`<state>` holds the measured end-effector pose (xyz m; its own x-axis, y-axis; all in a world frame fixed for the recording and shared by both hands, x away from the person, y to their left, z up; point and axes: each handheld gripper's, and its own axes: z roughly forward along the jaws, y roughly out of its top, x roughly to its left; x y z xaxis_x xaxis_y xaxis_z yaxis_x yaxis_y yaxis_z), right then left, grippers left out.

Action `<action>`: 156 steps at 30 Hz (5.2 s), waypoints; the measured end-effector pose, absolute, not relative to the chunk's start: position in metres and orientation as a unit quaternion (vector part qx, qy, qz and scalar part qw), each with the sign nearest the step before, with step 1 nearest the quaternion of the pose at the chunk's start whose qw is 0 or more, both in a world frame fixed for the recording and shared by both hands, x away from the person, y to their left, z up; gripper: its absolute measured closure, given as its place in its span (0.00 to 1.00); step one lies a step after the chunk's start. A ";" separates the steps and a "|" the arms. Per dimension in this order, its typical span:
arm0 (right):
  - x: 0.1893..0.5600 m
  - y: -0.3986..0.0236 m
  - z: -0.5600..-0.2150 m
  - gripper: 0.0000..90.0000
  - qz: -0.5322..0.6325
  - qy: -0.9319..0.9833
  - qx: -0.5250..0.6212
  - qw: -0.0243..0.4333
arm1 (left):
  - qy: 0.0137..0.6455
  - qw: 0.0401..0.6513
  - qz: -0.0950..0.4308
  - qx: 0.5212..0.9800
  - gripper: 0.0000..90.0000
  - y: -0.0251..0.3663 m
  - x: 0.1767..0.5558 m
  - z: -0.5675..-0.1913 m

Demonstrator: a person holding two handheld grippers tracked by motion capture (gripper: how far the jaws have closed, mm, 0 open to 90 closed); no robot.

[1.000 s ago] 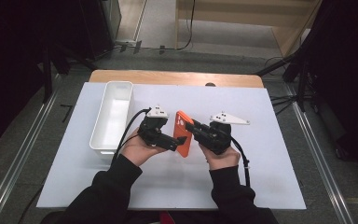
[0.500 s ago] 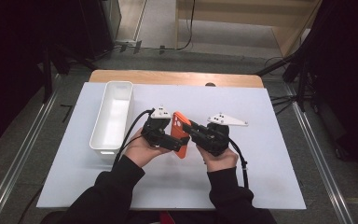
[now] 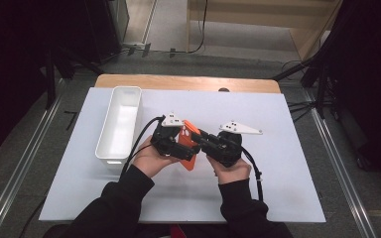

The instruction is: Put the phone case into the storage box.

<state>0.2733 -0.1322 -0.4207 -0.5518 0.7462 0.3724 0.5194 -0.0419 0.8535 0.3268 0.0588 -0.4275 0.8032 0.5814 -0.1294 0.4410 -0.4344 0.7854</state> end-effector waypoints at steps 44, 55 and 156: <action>0.279 -0.141 -0.418 0.65 0.577 0.676 0.454 0.062 | 0.297 0.432 0.110 0.845 0.17 0.062 0.326 -0.426; 0.282 -0.150 -0.409 0.49 0.579 0.689 0.434 0.031 | 0.296 0.433 0.092 0.846 0.17 0.065 0.328 -0.424; 0.234 -0.225 -0.493 0.26 0.435 0.813 0.386 0.035 | 0.275 0.421 0.018 0.864 0.17 0.087 0.332 -0.401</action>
